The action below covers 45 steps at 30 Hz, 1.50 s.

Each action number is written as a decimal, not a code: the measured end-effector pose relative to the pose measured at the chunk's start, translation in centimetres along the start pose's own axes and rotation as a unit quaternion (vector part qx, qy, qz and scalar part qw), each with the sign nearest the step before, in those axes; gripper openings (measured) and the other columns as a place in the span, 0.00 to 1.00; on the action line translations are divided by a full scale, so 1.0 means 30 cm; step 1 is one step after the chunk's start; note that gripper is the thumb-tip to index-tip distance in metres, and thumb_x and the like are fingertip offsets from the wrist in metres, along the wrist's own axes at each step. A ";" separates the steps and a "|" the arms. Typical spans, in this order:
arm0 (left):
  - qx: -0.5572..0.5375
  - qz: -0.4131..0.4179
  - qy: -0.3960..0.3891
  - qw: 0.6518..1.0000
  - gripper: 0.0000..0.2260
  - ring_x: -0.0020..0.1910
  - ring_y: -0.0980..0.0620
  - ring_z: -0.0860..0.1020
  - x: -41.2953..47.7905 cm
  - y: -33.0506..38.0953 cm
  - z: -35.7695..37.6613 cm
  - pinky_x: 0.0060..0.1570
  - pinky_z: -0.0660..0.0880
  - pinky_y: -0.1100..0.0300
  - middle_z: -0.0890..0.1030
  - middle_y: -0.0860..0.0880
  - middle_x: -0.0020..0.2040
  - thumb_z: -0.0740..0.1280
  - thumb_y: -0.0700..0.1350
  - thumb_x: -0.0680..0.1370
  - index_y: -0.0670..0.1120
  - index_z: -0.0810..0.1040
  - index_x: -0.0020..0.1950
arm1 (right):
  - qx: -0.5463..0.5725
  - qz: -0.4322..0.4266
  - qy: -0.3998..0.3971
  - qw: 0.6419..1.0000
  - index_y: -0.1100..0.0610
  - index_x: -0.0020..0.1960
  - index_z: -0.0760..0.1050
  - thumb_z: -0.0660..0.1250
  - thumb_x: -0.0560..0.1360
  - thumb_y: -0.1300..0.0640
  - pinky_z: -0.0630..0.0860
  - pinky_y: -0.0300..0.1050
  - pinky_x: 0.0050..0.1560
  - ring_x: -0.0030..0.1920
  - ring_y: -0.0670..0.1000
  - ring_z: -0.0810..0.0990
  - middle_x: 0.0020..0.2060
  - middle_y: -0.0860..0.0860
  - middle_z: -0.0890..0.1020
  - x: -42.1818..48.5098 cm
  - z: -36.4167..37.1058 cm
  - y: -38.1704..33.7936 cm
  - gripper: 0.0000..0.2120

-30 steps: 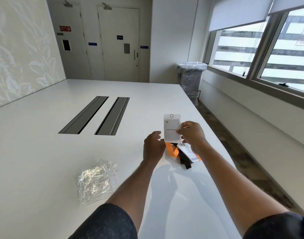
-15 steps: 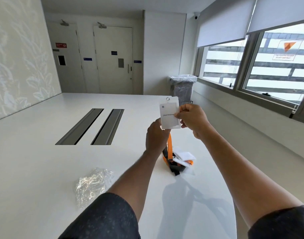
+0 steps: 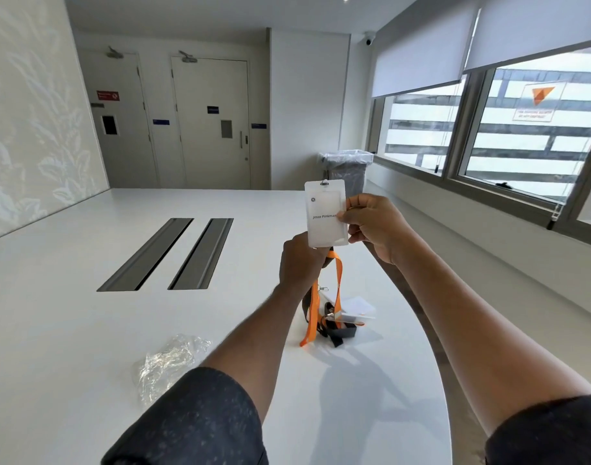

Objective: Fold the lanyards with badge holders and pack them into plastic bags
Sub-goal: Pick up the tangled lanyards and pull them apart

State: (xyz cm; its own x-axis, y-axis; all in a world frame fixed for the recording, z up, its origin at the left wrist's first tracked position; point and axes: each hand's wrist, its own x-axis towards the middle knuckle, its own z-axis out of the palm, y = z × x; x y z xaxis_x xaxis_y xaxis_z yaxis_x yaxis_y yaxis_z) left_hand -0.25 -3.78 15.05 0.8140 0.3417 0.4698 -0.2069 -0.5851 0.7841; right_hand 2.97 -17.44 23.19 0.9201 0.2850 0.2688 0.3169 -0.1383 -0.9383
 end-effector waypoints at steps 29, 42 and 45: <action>-0.066 0.041 0.016 0.997 0.06 0.28 0.63 0.77 0.164 0.019 -0.095 0.29 0.73 0.70 0.86 0.48 0.39 0.71 0.38 0.73 0.43 0.87 0.46 | 0.049 0.110 -0.186 0.975 0.59 0.47 0.84 0.69 0.74 0.63 0.72 0.39 0.30 0.32 0.47 0.73 0.36 0.51 0.80 0.133 -0.026 0.176 0.06; 0.107 0.140 0.017 0.984 0.06 0.40 0.39 0.83 0.169 0.017 -0.095 0.39 0.80 0.46 0.83 0.42 0.44 0.60 0.43 0.82 0.43 0.74 0.54 | 0.115 0.120 -0.136 0.977 0.59 0.51 0.80 0.65 0.77 0.63 0.72 0.42 0.31 0.33 0.49 0.72 0.40 0.54 0.79 0.145 -0.071 0.278 0.06; 0.106 0.126 -0.006 0.986 0.06 0.40 0.39 0.82 0.160 0.008 -0.084 0.38 0.81 0.44 0.82 0.41 0.45 0.59 0.43 0.82 0.43 0.73 0.55 | 0.188 0.087 -0.127 0.970 0.59 0.53 0.78 0.67 0.74 0.59 0.72 0.40 0.28 0.29 0.47 0.74 0.39 0.52 0.79 0.147 -0.065 0.258 0.09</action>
State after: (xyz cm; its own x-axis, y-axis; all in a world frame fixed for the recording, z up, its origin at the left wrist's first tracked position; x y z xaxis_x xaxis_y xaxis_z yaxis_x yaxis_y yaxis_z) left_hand 2.25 -0.42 18.51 0.7577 0.1589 0.6330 -0.2852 -0.7917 0.5402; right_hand 9.92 -19.11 17.53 0.8508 0.5191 0.0812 0.0109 0.1370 -0.9905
